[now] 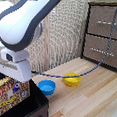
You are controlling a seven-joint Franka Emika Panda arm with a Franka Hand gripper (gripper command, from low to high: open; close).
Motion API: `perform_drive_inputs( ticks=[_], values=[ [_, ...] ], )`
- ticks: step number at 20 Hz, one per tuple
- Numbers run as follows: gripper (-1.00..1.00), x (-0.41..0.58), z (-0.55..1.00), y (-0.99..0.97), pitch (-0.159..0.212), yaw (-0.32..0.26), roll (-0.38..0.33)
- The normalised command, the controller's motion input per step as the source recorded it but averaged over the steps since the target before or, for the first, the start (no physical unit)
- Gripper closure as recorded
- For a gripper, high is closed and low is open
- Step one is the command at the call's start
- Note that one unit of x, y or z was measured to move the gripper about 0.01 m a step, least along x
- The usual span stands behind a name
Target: Position your gripper near the granola bar, please. Lightly grip the granola bar with your gripping tool. Relocate your gripper along with the granola bar toward the leading division of the caddy with caution. Gently release the granola bar into the leading division of the caddy.
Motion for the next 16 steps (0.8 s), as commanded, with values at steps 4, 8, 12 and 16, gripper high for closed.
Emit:
perform_drive_inputs(
  ticks=[4, 8, 12, 16],
  values=[
    [-1.0, 0.145, 0.29, -0.16, 0.019, -0.084, 0.029],
    [-1.0, 0.306, 0.41, -0.5, -0.063, 0.018, 0.104],
    [-1.0, 0.386, 0.47, -0.57, -0.066, 0.197, 0.126],
    [-1.0, 0.209, 0.45, -0.45, -0.074, 0.256, 0.067]
  ],
)
